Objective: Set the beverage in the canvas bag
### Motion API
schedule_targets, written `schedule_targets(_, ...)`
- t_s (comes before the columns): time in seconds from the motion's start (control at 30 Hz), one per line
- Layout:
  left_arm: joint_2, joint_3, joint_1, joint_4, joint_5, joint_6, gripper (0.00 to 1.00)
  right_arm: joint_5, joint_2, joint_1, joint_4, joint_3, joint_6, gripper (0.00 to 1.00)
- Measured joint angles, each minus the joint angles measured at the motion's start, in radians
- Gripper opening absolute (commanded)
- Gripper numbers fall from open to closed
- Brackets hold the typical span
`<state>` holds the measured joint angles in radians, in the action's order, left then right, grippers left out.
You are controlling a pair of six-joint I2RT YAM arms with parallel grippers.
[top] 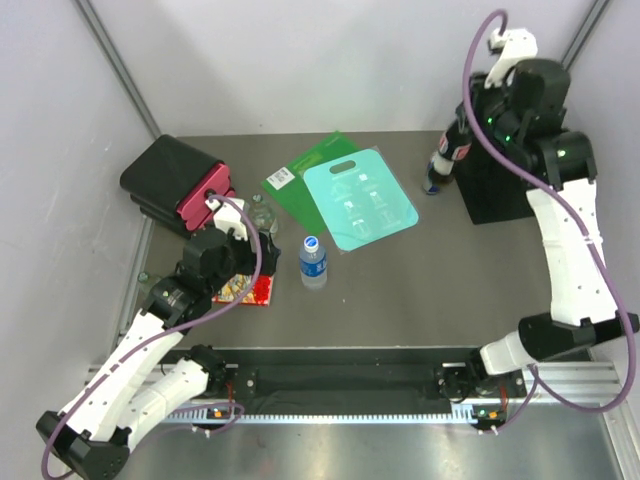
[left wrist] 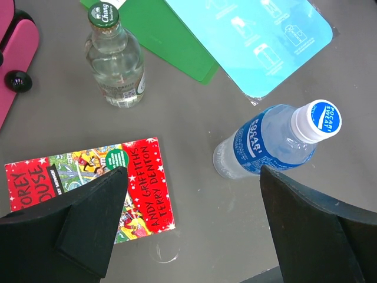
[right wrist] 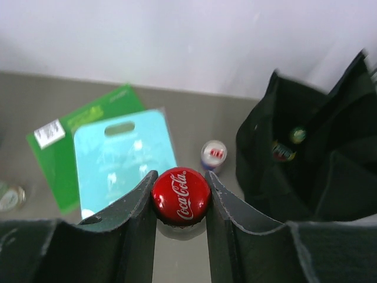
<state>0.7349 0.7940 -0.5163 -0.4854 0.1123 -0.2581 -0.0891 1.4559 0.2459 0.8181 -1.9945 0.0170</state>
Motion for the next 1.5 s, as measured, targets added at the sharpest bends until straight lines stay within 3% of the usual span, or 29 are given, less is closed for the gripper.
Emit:
schedule_targets(0.23, 0.0, 0.0, 0.0, 0.0, -0.008, 0.0, 0.98, 0.057, 0.172, -0.136, -0.036, -0.287, 0.001, 0.0)
schedule_targets(0.67, 0.0, 0.0, 0.0, 0.0, -0.01, 0.0, 0.98, 0.13, 0.366, -0.426, -0.224, -0.305, 0.058, 0.0)
schedule_targets(1.1, 0.0, 0.0, 0.0, 0.0, -0.01, 0.001, 0.98, 0.238, 0.392, -0.443, -0.4, -0.305, 0.119, 0.0)
schedule_targets(1.5, 0.0, 0.0, 0.0, 0.0, -0.01, 0.003, 0.98, 0.195, 0.392, -0.454, -0.54, -0.328, 0.103, 0.0)
